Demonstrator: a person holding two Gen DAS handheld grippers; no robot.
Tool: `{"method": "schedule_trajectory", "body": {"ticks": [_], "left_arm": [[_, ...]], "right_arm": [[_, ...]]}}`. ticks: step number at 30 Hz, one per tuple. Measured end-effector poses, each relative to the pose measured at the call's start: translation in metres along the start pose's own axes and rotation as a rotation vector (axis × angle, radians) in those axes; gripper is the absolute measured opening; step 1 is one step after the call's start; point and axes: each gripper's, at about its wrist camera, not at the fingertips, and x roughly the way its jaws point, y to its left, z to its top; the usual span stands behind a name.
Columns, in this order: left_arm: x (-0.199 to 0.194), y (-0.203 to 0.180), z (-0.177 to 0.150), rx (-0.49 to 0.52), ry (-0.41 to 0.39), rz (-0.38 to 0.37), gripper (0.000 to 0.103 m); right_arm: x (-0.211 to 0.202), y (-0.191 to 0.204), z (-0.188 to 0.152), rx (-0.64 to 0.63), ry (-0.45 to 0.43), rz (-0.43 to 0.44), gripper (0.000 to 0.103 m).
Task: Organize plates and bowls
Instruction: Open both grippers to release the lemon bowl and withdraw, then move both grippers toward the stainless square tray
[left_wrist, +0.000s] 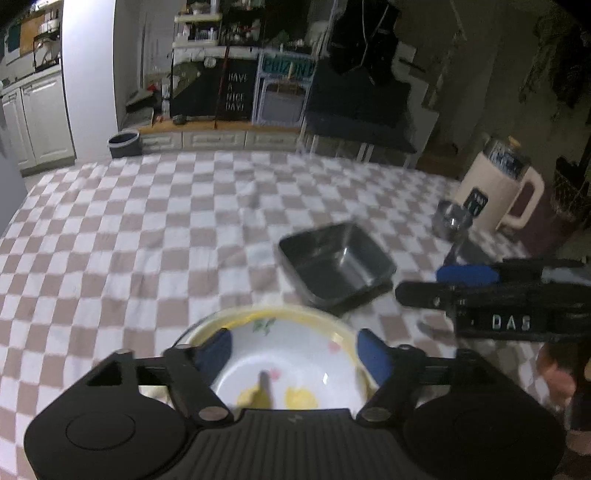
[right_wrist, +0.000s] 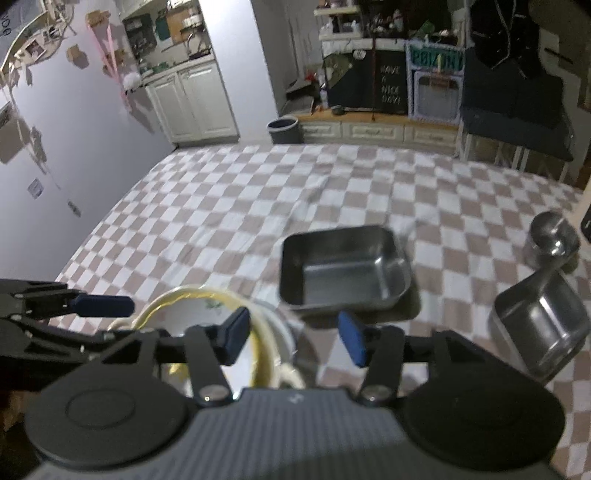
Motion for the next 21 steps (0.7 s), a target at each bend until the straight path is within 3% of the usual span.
{"method": "schedule_trajectory", "body": {"ticks": [4,5,8,13,19,21], "left_arm": [[0.010,0.002,0.014,-0.078,-0.048,0.000,0.091],[0.015,0.002,0.018,-0.106,-0.046,-0.002,0.093],[0.029,0.001,0.026,-0.155,-0.020,0.004,0.101],[0.053,0.003,0.035,-0.196,0.030,0.033,0.103],[0.072,0.008,0.042,-0.234,0.049,0.042,0.103],[0.079,0.010,0.043,-0.250,0.065,0.034,0.101]], "right_arm": [[-0.003,-0.015,0.009,-0.015,-0.046,-0.037,0.088],[-0.002,-0.020,0.011,-0.014,-0.053,-0.047,0.094],[0.004,-0.035,0.017,-0.010,-0.085,-0.051,0.102],[0.018,-0.051,0.025,-0.002,-0.130,-0.089,0.102],[0.044,-0.071,0.040,0.071,-0.074,-0.112,0.102],[0.060,-0.074,0.044,0.069,-0.038,-0.104,0.097]]}}
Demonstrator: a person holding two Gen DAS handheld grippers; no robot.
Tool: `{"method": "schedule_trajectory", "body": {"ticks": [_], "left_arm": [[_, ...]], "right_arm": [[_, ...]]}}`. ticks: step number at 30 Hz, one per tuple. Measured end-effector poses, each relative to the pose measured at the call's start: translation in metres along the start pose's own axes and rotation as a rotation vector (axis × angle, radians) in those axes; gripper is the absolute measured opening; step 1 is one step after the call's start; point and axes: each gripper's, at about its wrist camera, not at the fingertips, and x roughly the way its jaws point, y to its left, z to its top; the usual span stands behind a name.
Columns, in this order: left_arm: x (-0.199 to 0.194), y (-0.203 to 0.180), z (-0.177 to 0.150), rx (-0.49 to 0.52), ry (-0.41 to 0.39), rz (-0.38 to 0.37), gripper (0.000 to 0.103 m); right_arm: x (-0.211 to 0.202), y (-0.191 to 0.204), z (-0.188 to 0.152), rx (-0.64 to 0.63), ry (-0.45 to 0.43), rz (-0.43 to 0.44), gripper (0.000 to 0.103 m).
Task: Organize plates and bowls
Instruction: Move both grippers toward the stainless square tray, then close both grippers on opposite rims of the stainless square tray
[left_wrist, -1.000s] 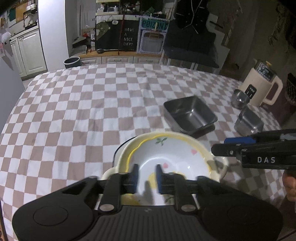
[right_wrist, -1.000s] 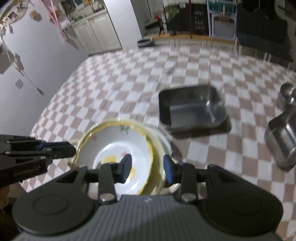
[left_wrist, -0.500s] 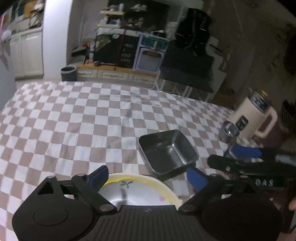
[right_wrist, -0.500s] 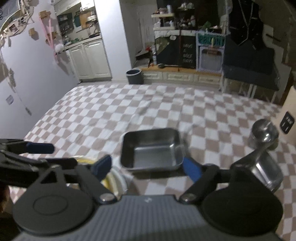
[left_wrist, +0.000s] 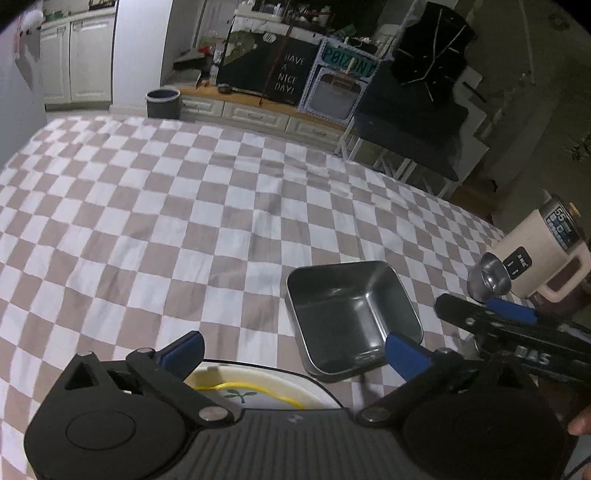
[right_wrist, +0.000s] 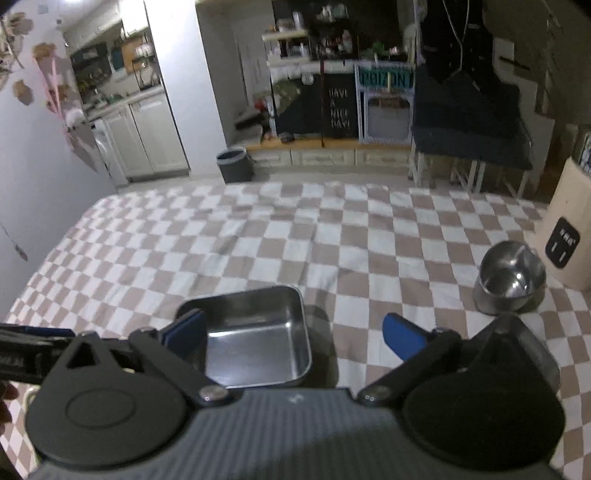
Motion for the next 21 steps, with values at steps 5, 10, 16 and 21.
{"method": "schedule_trajectory", "body": {"ticks": [5,10,16,21], "left_arm": [[0.018,0.004,0.005,-0.046,0.057,-0.028,0.081],[0.038,0.008,0.008,-0.066,0.115,-0.037,0.058],[0.056,0.009,0.010,-0.075,0.150,-0.051,0.041],[0.061,0.010,0.012,-0.078,0.144,-0.059,0.025]], "right_arm": [[0.031,-0.009,0.006,0.002,0.075,0.012,0.068],[0.048,-0.014,0.004,0.011,0.102,0.051,0.050],[0.070,-0.017,0.000,0.010,0.156,0.054,0.039],[0.077,-0.012,0.002,0.005,0.169,0.058,0.022]]}}
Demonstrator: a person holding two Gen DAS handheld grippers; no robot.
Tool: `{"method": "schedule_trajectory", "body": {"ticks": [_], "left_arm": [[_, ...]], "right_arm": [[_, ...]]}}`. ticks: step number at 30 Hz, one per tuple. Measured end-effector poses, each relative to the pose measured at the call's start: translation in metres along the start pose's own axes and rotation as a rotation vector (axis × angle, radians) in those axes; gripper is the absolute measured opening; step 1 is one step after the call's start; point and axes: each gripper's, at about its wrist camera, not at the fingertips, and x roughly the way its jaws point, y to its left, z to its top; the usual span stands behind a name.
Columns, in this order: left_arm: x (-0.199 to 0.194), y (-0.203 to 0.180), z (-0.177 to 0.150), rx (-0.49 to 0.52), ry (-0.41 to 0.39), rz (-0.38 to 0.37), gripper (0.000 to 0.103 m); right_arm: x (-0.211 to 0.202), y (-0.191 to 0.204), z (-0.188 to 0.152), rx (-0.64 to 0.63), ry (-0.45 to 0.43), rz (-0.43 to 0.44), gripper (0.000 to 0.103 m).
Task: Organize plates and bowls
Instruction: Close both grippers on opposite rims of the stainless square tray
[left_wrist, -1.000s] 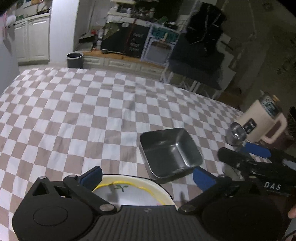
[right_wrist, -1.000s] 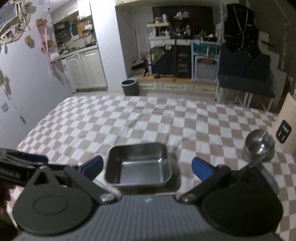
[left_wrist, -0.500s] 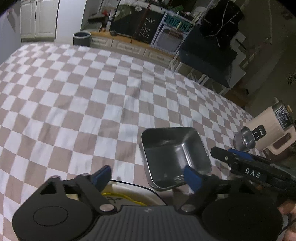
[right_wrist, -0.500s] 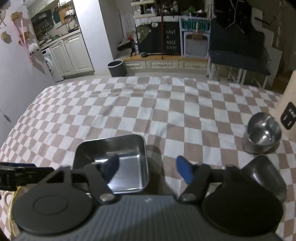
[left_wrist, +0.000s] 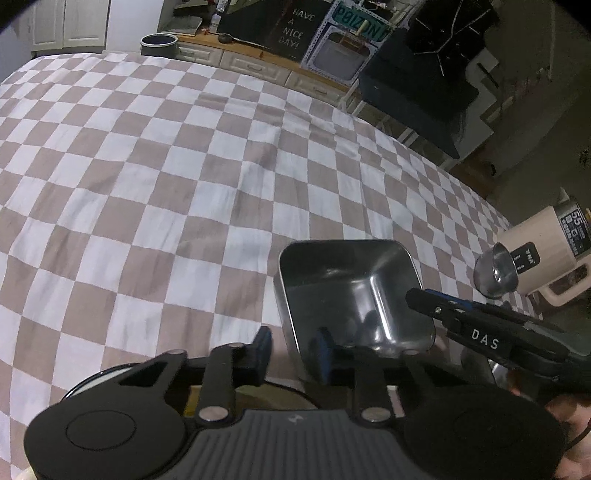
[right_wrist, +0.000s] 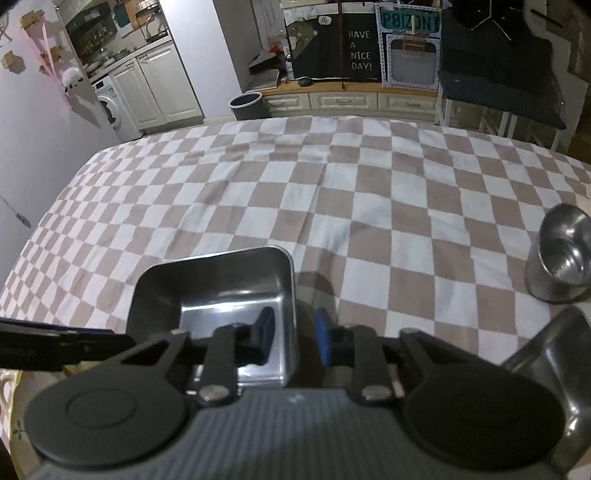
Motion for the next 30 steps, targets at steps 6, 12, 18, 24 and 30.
{"method": "schedule_trajectory", "body": {"ticks": [6,12,18,24,30], "left_arm": [[0.011,0.003,0.002,-0.006,0.003,-0.002,0.011],[0.000,-0.013,0.000,0.108,-0.053,0.018,0.006],[-0.019,-0.030,-0.008,0.166,-0.091,-0.014,0.005],[-0.037,-0.056,-0.024,0.227,-0.102,-0.088,0.006],[-0.044,-0.085,-0.045,0.313,-0.074,-0.136,0.006]], "right_arm": [[0.007,0.005,-0.003,0.000,0.020,-0.020,0.008],[-0.010,0.008,-0.005,-0.018,-0.017,-0.022,0.003],[-0.042,-0.001,-0.014,0.033,-0.058,-0.011,0.003],[-0.085,-0.017,-0.035,0.086,-0.097,-0.020,0.004],[-0.125,-0.031,-0.060,0.137,-0.134,-0.051,0.004]]}}
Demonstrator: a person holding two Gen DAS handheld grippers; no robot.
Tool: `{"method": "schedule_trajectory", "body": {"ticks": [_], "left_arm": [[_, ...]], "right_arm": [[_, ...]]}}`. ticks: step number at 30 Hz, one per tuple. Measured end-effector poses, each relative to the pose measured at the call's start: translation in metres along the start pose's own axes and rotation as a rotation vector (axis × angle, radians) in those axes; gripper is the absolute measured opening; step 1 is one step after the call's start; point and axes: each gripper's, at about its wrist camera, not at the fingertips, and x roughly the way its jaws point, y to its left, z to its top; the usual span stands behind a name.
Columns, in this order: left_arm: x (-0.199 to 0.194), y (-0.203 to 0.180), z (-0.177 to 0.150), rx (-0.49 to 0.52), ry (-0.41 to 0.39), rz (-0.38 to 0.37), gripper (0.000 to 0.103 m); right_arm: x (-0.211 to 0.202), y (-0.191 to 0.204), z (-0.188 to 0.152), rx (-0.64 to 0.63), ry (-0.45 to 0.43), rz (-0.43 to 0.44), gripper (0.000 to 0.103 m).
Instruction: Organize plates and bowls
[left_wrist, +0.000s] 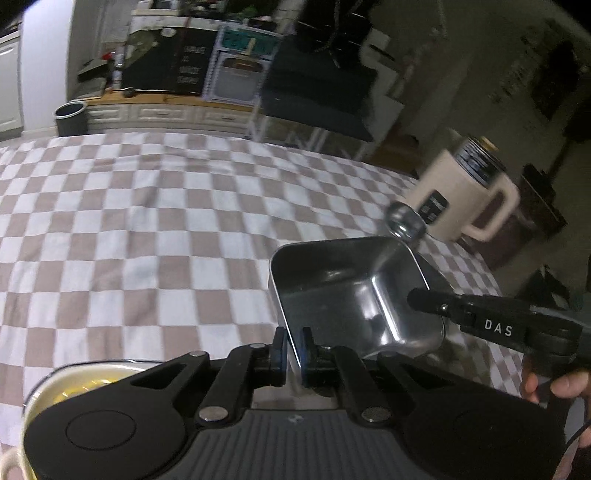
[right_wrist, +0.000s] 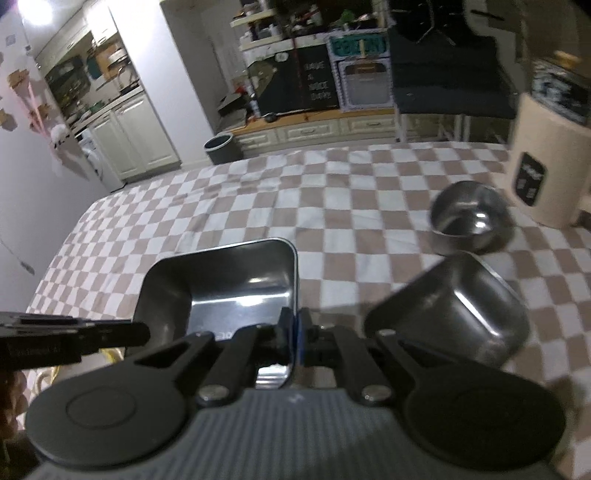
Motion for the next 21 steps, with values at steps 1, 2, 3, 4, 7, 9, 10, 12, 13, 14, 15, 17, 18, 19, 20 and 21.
{"method": "schedule_trajectory", "body": {"ticks": [1,2,3,4,7,9,10,12,13,14,15,17,18,19,20,21], "left_arm": [[0.000,-0.005,-0.002,0.008,0.008,-0.010,0.006],[0.001,-0.008,-0.004,0.016,0.015,-0.018,0.006],[0.002,-0.012,-0.007,0.024,0.026,-0.027,0.006],[0.002,-0.016,-0.010,0.028,0.039,-0.033,0.006],[0.004,-0.028,-0.020,0.053,0.080,-0.049,0.007],[0.006,-0.034,-0.025,0.076,0.095,-0.048,0.007],[0.006,-0.036,-0.027,0.084,0.101,-0.048,0.007],[0.007,-0.037,-0.030,0.095,0.112,-0.046,0.007],[0.008,-0.036,-0.031,0.097,0.118,-0.045,0.007],[0.008,-0.036,-0.032,0.098,0.124,-0.044,0.007],[0.008,-0.036,-0.034,0.100,0.131,-0.042,0.007],[0.011,-0.038,-0.037,0.118,0.153,-0.030,0.007],[0.013,-0.039,-0.038,0.125,0.164,-0.026,0.007],[0.015,-0.040,-0.039,0.132,0.175,-0.022,0.007],[0.017,-0.041,-0.041,0.140,0.185,-0.019,0.007],[0.018,-0.042,-0.042,0.149,0.192,-0.017,0.007]], "right_arm": [[-0.006,-0.003,-0.005,0.002,-0.004,-0.006,0.004],[-0.011,-0.006,-0.009,0.008,-0.005,-0.010,0.004],[-0.016,-0.011,-0.014,0.021,-0.002,-0.011,0.005],[-0.020,-0.015,-0.019,0.035,0.001,-0.012,0.005],[-0.033,-0.026,-0.034,0.064,0.006,-0.026,0.005],[-0.038,-0.029,-0.041,0.077,0.013,-0.039,0.005],[-0.041,-0.029,-0.045,0.071,0.019,-0.047,0.005],[-0.043,-0.028,-0.053,0.057,0.042,-0.058,0.005],[-0.042,-0.028,-0.056,0.049,0.054,-0.060,0.005],[-0.042,-0.027,-0.059,0.040,0.066,-0.061,0.006],[-0.042,-0.025,-0.063,0.029,0.078,-0.062,0.006],[-0.040,-0.023,-0.069,0.013,0.104,-0.065,0.007],[-0.039,-0.022,-0.072,0.006,0.119,-0.067,0.007],[-0.038,-0.021,-0.074,-0.003,0.131,-0.072,0.007],[-0.038,-0.019,-0.076,-0.012,0.139,-0.078,0.007],[-0.037,-0.019,-0.077,-0.018,0.146,-0.083,0.007]]}}
